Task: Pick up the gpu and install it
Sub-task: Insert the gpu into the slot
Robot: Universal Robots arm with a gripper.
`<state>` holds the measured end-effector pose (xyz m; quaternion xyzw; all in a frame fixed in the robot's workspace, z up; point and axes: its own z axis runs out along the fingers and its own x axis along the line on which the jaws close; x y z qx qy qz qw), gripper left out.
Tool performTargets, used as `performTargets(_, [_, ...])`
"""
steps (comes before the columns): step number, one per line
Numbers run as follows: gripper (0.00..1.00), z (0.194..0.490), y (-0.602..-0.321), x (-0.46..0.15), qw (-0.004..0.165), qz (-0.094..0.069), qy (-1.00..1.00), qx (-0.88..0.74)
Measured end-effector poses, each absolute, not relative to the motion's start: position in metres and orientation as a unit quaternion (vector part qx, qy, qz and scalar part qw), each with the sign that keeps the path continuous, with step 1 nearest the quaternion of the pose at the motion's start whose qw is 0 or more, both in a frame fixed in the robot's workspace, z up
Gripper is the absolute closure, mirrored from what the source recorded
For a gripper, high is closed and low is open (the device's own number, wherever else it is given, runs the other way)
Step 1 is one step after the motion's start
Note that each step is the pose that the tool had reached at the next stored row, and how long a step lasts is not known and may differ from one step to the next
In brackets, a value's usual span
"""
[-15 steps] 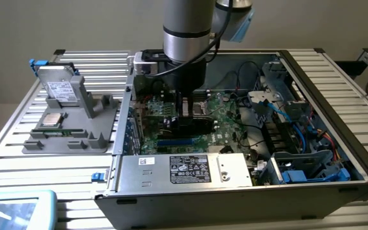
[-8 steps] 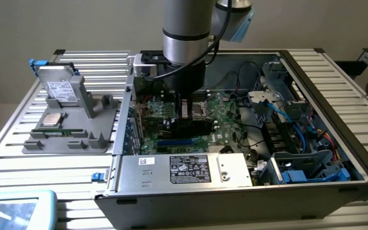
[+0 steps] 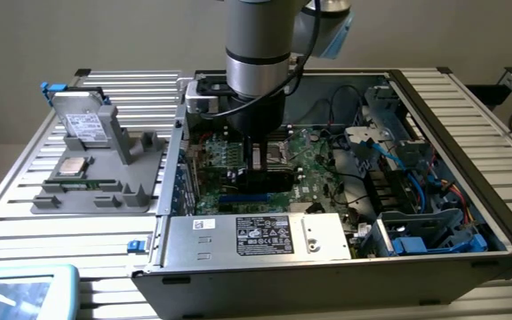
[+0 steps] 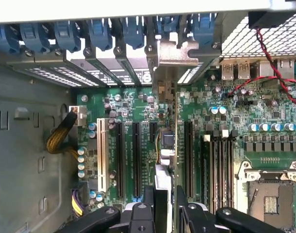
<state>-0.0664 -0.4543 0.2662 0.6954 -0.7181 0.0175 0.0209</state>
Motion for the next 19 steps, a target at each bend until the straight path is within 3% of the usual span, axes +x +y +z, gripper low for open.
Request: performTargets(19, [0.73,0.255,-0.455,-0.074,0.020,0.017,-0.718,0.696])
